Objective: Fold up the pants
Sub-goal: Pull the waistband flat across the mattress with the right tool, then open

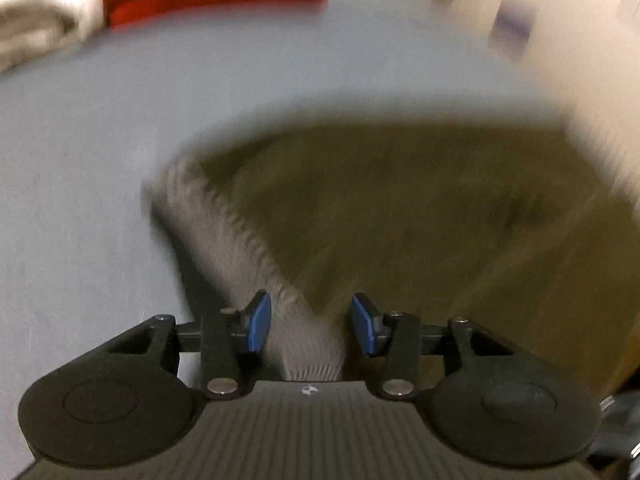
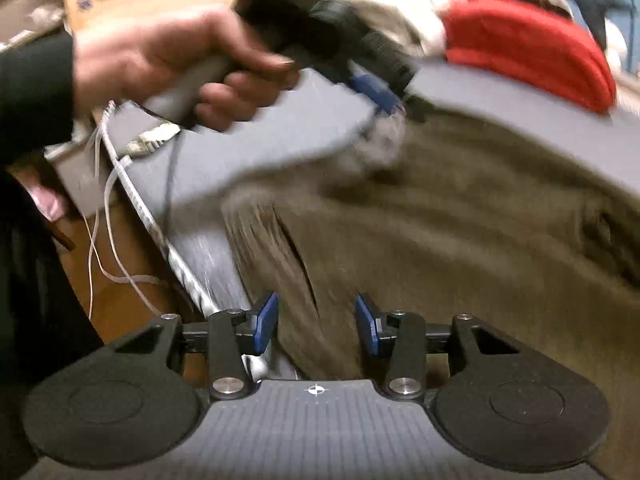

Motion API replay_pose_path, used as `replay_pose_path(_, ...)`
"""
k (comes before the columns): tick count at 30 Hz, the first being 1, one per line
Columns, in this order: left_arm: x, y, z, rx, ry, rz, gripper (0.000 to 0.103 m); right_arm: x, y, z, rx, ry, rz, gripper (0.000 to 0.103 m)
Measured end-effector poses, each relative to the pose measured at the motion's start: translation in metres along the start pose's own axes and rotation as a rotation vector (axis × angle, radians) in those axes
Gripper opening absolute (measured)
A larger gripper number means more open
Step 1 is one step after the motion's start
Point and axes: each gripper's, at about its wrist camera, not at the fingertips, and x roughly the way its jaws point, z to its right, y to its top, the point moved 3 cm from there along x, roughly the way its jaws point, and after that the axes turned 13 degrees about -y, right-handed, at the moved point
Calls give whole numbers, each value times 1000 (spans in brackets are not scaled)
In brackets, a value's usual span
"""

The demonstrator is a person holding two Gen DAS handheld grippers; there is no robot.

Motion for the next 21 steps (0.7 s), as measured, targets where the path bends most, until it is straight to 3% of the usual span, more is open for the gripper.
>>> replay_pose_path(3, -13, 7, 18, -3, 46, 29, 49, -14, -3, 4, 1, -20, 25, 45)
replay_pose_path(5, -29, 11, 32, -1, -10, 99, 49, -32, 1, 9, 33, -34, 81, 45)
replay_pose_path(7, -35, 8, 45, 24, -79, 115, 49, -40, 0, 18, 54, -69, 94, 47)
replay_pose_path(9, -22, -5, 51, 52, -89, 21, 49, -36, -9, 24, 53, -105, 50, 50)
replay_pose_path(11, -1, -28, 49, 91, -40, -123, 49, -22, -27, 31, 48, -94, -71, 52)
replay_pose_path(13, -9, -31, 51, 115, -41, -94, 49, -30, -34, 37, 57, -103, -40, 51)
replay_pose_path(14, -18, -29, 48, 63, -42, -71, 49, -36, -33, 39, 69, -116, -43, 51)
replay_pose_path(18, -70, -27, 45, -88, -45, 132, 50, -81, -28, 70, 190, -102, 81, 52)
replay_pose_path(21, -99, -27, 46, -193, -71, 250, 51, -106, -21, 102, 228, -176, 140, 53)
